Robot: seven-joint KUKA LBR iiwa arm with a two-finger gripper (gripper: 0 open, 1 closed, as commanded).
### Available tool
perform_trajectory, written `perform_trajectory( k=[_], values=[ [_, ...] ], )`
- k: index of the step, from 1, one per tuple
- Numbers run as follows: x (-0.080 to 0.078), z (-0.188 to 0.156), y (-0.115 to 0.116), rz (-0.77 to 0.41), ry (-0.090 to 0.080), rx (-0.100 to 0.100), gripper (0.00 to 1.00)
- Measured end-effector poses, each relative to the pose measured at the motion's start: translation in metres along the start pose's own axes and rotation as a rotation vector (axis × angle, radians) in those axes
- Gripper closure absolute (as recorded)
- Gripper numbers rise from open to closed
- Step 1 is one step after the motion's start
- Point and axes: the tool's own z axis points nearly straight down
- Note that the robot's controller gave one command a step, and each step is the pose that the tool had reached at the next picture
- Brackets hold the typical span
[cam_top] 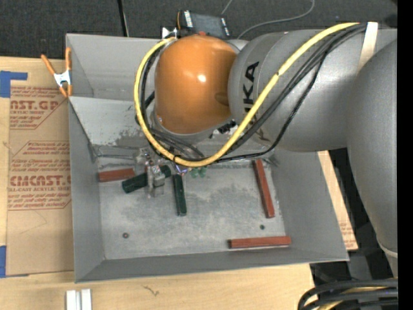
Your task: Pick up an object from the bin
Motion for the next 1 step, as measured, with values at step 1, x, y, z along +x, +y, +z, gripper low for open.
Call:
perform_trajectory(
  k=[1],
  values=[
    [0.0209,0.0125,-0.0502,-0.242,0.011,0.0,1.0]
  ],
)
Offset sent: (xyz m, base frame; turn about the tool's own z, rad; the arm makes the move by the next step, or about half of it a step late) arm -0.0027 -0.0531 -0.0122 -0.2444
